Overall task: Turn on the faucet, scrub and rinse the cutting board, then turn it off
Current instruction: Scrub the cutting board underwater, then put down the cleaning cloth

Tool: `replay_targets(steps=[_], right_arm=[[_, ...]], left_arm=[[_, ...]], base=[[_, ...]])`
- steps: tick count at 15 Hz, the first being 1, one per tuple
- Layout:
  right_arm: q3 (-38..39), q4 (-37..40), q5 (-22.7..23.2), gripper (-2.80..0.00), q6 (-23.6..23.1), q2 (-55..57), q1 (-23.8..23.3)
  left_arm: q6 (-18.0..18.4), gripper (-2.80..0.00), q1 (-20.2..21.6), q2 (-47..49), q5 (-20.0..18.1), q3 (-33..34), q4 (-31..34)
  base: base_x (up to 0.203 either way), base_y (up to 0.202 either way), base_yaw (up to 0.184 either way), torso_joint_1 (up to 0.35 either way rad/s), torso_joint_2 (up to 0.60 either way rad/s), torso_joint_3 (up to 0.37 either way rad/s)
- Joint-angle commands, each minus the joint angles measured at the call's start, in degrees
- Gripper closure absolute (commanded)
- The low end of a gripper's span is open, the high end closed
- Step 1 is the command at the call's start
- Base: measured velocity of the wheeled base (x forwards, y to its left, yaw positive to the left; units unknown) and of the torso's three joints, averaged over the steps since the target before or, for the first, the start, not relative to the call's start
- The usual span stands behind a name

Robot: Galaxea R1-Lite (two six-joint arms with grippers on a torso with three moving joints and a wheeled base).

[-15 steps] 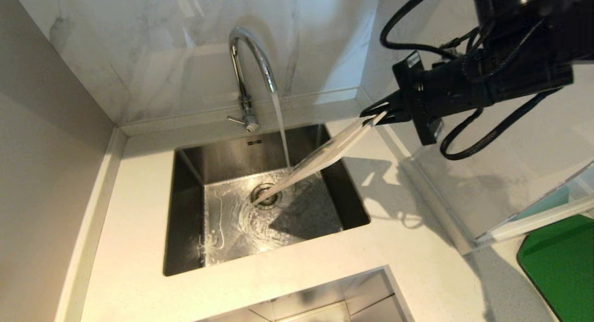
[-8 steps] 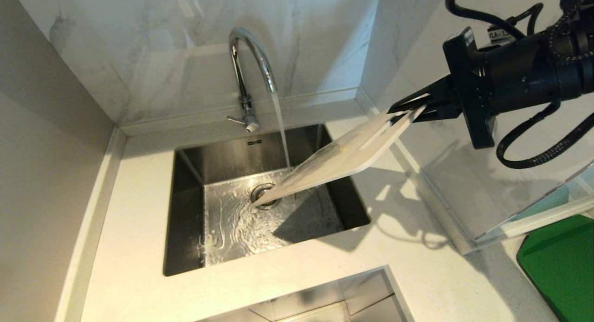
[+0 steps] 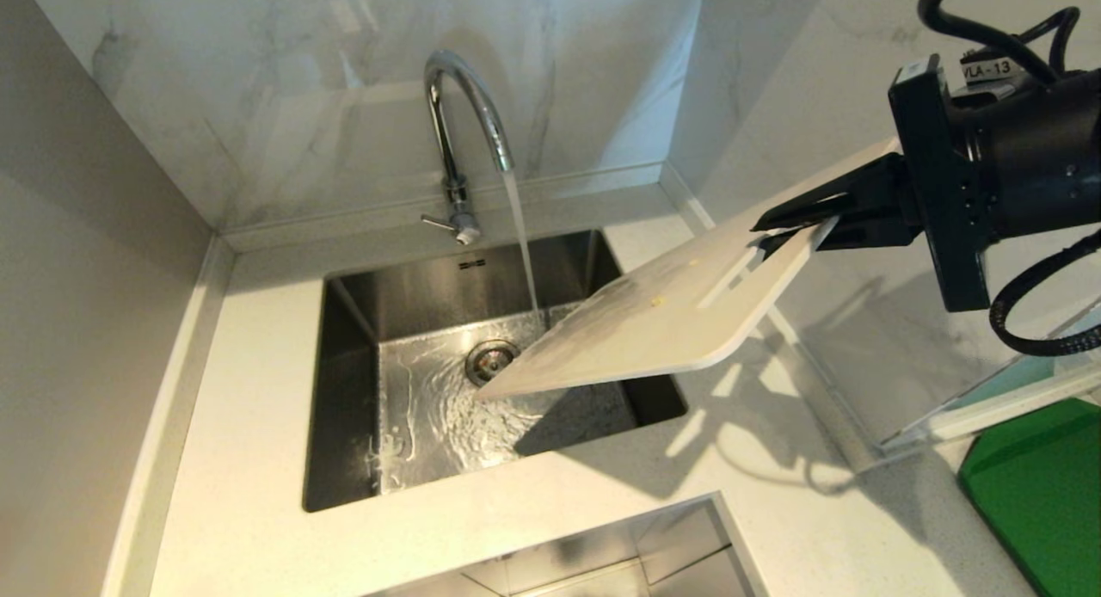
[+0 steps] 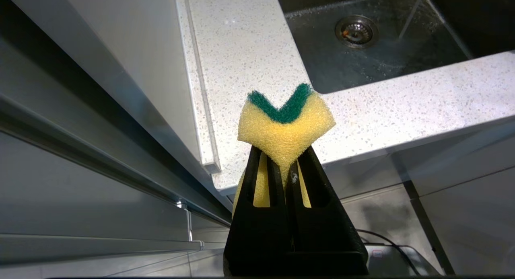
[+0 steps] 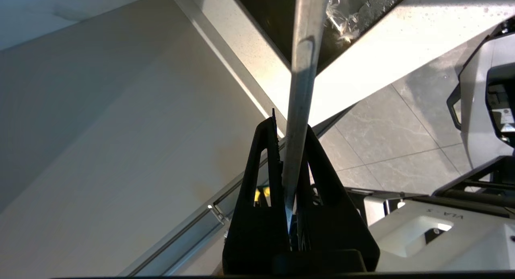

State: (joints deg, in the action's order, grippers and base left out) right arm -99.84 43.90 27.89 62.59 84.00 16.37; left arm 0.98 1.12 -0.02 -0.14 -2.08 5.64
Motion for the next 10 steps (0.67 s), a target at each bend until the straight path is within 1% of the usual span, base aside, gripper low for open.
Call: replay_targets(steps=[1,2,3,7,8,9,10], right_arm=[[1.08,1.70,0.37,0.00,-0.34,-1.47,0.06],[1.91,2.32,0.33,0.00,-2.15,-1.52,0.06],[3.00,2.92,0.33,0.00,-5.45,-1.54,0.06],[8.06,6.60,0.27,0.00,-21.55,-1.39,-0.06],[9.00,6.44,0.25,0.00,-24.04,-1.10,-0.10],[9.01,5.85,0.38,0.00,-25.17,-0.64,-0.11],[8.83,3.84,0.41,0.00,-25.21,0.29,-0.11]], left_arm=[[0.07,0.00,-0.07,0.61,-0.43,-0.20,0.11],[0.09,0.00,-0.07,0.82,-0.55,-0.20,0.16],[0.16,0.00,0.02,0.82,-0.56,-0.20,0.12],[0.16,0.00,0.02,0.36,-0.56,-0.20,0.07],[0.15,0.00,0.01,0.29,-0.56,-0.20,0.15],[0.16,0.00,0.02,0.28,-0.56,-0.20,0.15],[0.16,0.00,0.00,0.18,-0.56,-0.20,0.07]], base=[[0.000,0.000,0.000,0.000,0.00,0.000],[0.000,0.000,0.000,0.000,0.00,0.000],[0.000,0.000,0.000,0.000,0.00,0.000],[0.000,0.000,0.000,0.000,0.00,0.000],[0.000,0.000,0.000,0.000,0.00,0.000],[0.000,0.000,0.000,0.000,0.00,0.000],[0.000,0.000,0.000,0.000,0.00,0.000]])
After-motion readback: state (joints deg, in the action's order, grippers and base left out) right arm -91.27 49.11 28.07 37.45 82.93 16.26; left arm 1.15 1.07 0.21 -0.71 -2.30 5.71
